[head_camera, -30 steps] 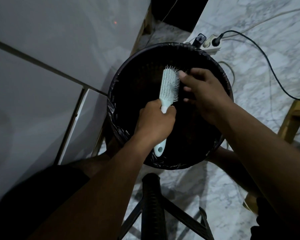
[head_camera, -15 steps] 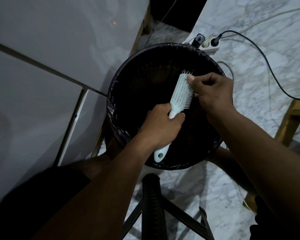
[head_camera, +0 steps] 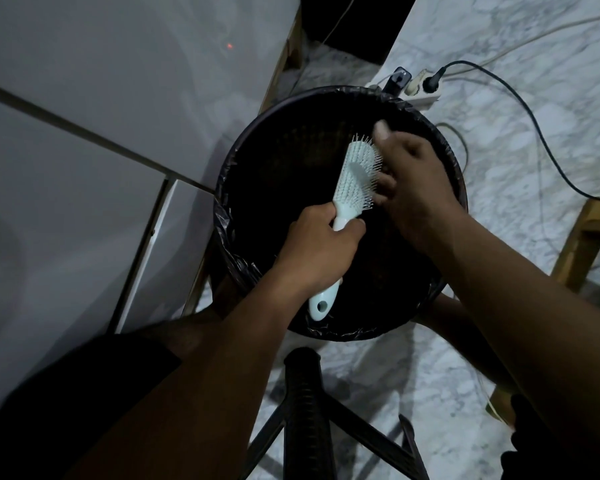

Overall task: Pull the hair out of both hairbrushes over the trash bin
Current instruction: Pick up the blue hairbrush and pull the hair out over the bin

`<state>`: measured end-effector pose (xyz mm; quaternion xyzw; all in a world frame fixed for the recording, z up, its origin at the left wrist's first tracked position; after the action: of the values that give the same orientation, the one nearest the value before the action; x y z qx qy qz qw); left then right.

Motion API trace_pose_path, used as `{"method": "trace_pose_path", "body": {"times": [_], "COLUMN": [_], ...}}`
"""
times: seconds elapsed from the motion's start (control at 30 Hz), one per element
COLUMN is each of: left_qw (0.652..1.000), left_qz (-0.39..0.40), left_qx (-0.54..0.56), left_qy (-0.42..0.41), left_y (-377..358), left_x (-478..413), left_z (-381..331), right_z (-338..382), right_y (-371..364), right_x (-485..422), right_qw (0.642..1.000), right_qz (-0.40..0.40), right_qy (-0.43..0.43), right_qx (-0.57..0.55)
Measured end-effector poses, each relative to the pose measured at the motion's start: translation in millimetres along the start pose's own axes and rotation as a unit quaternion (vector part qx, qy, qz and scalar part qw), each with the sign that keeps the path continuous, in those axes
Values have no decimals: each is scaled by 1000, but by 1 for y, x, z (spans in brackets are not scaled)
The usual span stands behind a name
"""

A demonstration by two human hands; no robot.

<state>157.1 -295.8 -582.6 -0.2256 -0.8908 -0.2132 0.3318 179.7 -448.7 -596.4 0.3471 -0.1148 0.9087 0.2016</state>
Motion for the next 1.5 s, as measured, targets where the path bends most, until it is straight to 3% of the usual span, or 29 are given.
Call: {"method": "trace_pose_path", "body": {"times": [0.07, 0.13, 0.37, 0.57, 0.7, 0.8, 0.93, 1.1, 1.23, 1.33, 1.5], "left_qw": [1000, 1000, 999, 997, 998, 1000, 993, 975, 961, 948, 932], "left_qz": [12, 24, 53, 70, 66, 5, -86, -135, -182, -213, -267], "left_qx": [2, -5, 4, 12, 9, -1, -70, -171, -206, -234, -234], "left_qy": [3, 8, -1, -15, -9, 22, 38, 38, 16, -11, -68], "left_y": [-2, -5, -14, -16, -15, 3, 29, 48, 73, 94, 129], "left_x": [0, 2, 3, 5, 5, 1, 4, 30, 62, 95, 168], "left_z": [0, 2, 1, -3, 0, 11, 24, 24, -5, -45, -123], "right_z": [3, 6, 24, 10, -19, -28, -13, -19, -4, 48, 170], "right_y": [-8, -4, 23, 33, 32, 38, 44, 7, -23, -43, -68], "right_x": [1, 2, 3, 1, -6, -7, 2, 17, 54, 87, 164], "right_qw": [994, 990, 985, 993, 973, 982, 979, 951, 875, 847, 829], "right_qz": [37, 23, -76, -109, -113, -132, -162, -9, 93, 113, 89], "right_qy": [54, 83, 130, 45, -89, -97, -68, -11, -9, 50, 175], "right_qx": [85, 115, 78, 0, -178, -93, 99, 310, 474, 517, 524]}}
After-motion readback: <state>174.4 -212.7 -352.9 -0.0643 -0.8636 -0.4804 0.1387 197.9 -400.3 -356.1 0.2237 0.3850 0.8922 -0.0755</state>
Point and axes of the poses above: each hand's wrist, its own x-axis away from the middle knuckle, its own y-axis out of the back of the hand, z = x × y, the point moved 10 cm from there along -x, towards the middle knuckle, and after that the axes turned 3 degrees about -x, right-handed, at the moved point
